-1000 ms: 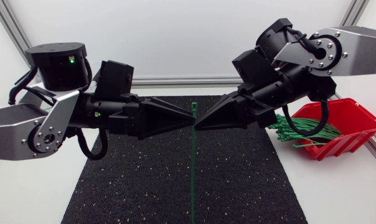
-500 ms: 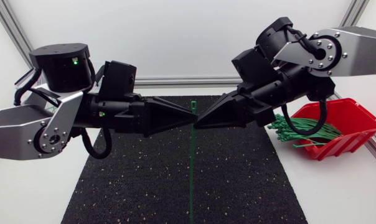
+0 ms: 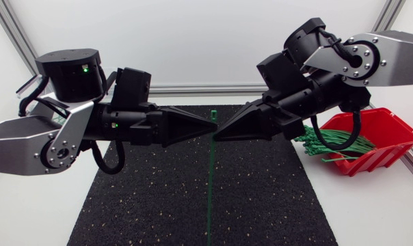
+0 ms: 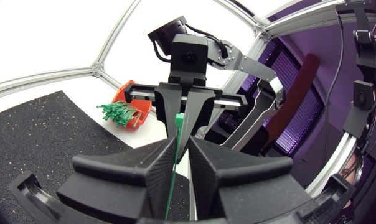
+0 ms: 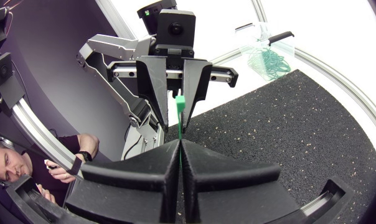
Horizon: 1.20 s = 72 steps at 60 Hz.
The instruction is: Take a green cable tie from the red box, thread the tail through the head to close it, then place it in the transparent bin on the left.
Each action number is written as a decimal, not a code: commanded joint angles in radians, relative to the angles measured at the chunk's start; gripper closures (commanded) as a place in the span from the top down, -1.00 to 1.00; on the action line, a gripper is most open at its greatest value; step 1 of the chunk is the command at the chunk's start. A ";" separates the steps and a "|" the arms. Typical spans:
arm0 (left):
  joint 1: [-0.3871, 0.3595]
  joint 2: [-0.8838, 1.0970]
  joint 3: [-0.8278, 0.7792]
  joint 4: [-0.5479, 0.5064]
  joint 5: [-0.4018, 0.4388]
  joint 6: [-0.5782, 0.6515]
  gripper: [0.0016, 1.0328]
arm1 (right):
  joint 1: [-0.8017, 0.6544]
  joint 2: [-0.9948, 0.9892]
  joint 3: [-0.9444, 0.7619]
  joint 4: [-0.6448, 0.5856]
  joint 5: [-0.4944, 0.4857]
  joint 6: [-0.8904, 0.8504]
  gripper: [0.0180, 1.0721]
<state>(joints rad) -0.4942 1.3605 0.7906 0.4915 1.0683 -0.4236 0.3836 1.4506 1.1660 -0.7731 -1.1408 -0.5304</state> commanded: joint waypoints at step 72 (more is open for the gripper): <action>0.077 -0.032 0.036 0.030 -0.053 -0.115 -0.93 | -0.003 -0.029 -0.062 0.072 0.073 0.023 0.19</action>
<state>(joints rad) -0.4515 1.3582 0.7929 0.4992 1.0153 -0.5011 0.3767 1.4368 1.1435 -0.7162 -1.0973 -0.5228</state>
